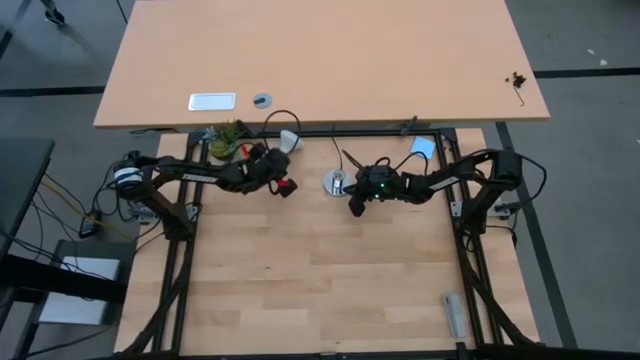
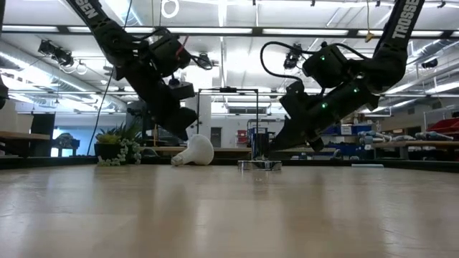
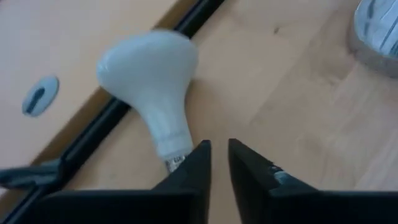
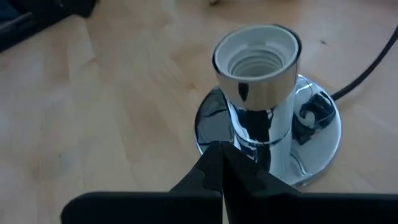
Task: Screw lightbulb
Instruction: Move the white lightbulb to the top center of the table
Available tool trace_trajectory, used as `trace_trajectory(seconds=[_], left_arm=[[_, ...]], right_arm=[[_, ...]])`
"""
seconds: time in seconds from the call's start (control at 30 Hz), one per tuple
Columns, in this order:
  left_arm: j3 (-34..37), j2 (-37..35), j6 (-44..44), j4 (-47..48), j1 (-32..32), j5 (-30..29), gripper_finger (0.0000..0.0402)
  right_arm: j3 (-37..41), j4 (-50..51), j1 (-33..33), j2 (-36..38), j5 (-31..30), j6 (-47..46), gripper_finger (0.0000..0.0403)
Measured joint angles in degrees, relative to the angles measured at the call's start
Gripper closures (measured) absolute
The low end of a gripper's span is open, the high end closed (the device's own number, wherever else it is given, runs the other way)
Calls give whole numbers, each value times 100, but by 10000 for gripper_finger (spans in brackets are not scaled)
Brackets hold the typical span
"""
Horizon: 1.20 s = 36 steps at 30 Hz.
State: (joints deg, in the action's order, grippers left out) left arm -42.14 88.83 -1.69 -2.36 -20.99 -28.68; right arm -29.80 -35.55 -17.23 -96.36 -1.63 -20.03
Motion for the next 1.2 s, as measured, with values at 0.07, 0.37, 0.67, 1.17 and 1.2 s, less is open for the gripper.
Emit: trace_trajectory(seconds=[0.07,0.37,0.67,1.17,1.2], left_arm=[[25,16,-127,66,-14,-11,320],[27,136,-643,-40,-541,462,198],[27,848,-630,-736,-828,688,162],[-6,1098,-608,-892,-944,717,236],[-6,1098,-612,-854,-939,720,244]], right_arm=[[0,-45,2,0,21,-57,396],[0,-170,23,0,171,-127,396],[0,-217,24,0,173,-102,396],[0,-225,24,0,173,-83,396],[0,-229,24,0,175,-83,396]])
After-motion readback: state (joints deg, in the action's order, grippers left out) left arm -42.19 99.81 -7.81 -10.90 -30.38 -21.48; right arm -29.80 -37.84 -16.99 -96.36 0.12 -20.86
